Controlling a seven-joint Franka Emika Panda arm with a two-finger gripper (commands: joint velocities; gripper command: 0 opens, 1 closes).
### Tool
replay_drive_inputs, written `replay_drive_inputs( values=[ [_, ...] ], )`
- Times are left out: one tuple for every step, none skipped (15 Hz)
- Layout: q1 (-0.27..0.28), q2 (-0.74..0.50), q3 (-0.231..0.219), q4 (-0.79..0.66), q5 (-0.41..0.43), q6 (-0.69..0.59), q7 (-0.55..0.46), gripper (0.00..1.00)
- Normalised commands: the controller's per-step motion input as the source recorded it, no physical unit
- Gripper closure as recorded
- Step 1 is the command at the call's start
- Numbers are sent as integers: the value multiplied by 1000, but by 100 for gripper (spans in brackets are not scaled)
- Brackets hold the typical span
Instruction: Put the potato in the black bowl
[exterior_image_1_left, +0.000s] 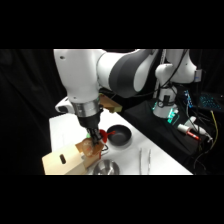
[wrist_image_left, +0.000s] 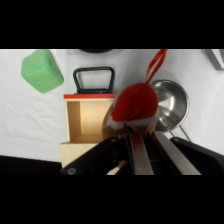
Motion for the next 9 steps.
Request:
replay_drive_inputs(
  values=[
    [-172,-535,-25,-641,86,75,59,93],
    [-172,-565,-23,-686,115,110,59,93],
    [-163,-575,-21,-697,125,137,53,93],
    [-148,-570,-21,-682,120,156,59,93],
    [-136,-562,-19,-662,127,164,56,93],
    [-119,-547,-17,-634,123,165,60,93],
    [-101,-528,-15,-607,118,174,72,93],
    [-86,-505,-9,-576,124,179,72,93],
    [-72,-470,-6,-545,128,199,78,93]
  ],
)
